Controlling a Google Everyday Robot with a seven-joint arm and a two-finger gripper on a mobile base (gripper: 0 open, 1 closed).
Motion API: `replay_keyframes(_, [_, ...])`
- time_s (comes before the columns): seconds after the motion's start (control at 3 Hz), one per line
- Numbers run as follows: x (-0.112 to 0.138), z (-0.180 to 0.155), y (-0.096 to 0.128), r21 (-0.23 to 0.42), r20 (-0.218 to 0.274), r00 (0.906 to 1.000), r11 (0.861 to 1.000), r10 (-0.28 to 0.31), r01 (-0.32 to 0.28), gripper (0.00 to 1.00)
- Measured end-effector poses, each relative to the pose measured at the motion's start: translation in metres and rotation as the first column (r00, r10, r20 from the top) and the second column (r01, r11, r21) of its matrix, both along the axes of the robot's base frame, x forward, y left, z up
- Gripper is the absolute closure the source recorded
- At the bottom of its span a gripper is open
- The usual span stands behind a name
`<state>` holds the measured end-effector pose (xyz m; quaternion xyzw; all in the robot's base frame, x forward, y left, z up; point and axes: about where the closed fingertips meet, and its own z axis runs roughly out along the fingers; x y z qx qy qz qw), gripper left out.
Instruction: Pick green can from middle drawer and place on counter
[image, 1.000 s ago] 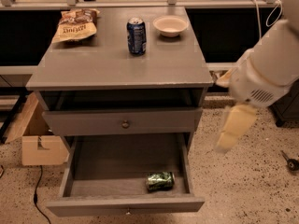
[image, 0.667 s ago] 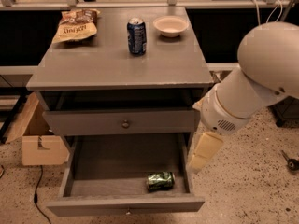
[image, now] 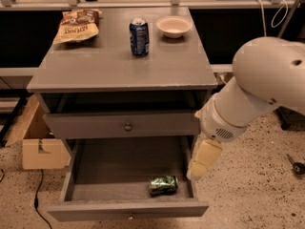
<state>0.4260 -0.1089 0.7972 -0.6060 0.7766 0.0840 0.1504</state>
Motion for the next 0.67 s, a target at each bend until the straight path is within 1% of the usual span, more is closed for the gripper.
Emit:
replay_keyframes(0.33, [0.010,-0.057,-0.001,-0.022,-0.029,0.9994,1.000,-0.021,0.020,0.00])
replay_keyframes(0.67, [0.026,-0.121,0.009,-0.012,-0.047,0.9988,1.000,-0.015,0.014,0.00])
